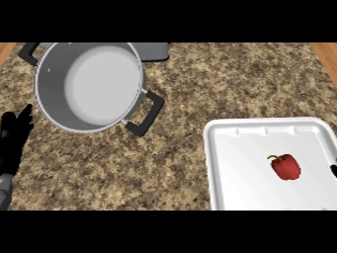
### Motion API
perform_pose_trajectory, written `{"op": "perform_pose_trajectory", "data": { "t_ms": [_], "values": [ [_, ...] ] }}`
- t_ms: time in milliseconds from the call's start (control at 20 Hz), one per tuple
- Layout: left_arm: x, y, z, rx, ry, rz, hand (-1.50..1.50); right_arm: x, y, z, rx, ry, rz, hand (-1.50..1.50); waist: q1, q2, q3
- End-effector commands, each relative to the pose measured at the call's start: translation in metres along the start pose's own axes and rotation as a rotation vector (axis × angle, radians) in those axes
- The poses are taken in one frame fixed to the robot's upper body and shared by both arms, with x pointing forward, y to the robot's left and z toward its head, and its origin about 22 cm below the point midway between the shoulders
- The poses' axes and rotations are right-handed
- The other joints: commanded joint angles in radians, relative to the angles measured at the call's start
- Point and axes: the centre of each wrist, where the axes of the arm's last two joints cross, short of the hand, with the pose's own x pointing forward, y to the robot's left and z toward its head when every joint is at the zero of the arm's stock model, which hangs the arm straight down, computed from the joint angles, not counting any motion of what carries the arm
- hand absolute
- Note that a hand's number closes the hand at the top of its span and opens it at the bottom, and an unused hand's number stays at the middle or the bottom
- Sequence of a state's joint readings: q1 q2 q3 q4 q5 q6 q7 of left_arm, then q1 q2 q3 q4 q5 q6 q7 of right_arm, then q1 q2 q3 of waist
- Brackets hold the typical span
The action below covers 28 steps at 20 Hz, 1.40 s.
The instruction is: Pick the bell pepper from the tray and place it in the pot
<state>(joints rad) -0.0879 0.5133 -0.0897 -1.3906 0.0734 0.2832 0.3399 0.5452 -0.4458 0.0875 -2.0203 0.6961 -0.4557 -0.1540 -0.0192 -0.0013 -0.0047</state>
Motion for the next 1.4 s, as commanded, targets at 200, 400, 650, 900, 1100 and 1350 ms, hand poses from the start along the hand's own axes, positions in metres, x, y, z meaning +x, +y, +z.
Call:
{"op": "perform_pose_trajectory", "data": {
  "t_ms": [200, 400, 650, 900, 1100, 1350],
  "values": [
    [-0.002, 0.005, 0.001, -0.014, -0.024, -0.011, 0.0, 0.039, -0.033, 0.006, 0.343, 0.203, 0.231, -1.5, 0.028, 0.009, -0.002],
    [0.007, 0.006, -0.008, -0.023, -0.01, 0.002, 0.0, 0.065, -0.039, -0.015, 0.424, 0.231, 0.254, -1.5, 0.028, 0.007, 0.002],
    [-0.015, -0.009, 0.005, -0.011, -0.014, -0.008, 0.0, 0.072, -0.036, -0.038, 0.43, 0.301, 0.261, -1.5, 0.023, 0.002, 0.004],
    [0.024, -0.016, 0.014, -0.015, -0.018, 0.013, 0.0, 0.067, -0.003, -0.043, 0.439, 0.325, 0.241, -1.5, 0.022, 0.0, 0.005],
    [0.012, 0.003, 0.001, -0.017, -0.01, 0.004, 0.0, 0.057, 0.02, -0.053, 0.451, 0.339, 0.247, -1.5, 0.02, 0.001, 0.005],
    [-0.011, -0.007, 0.001, -0.019, -0.002, -0.002, 0.0, 0.028, 0.028, -0.046, 0.484, 0.348, 0.264, -1.5, 0.017, 0.001, 0.005]
  ]
}}
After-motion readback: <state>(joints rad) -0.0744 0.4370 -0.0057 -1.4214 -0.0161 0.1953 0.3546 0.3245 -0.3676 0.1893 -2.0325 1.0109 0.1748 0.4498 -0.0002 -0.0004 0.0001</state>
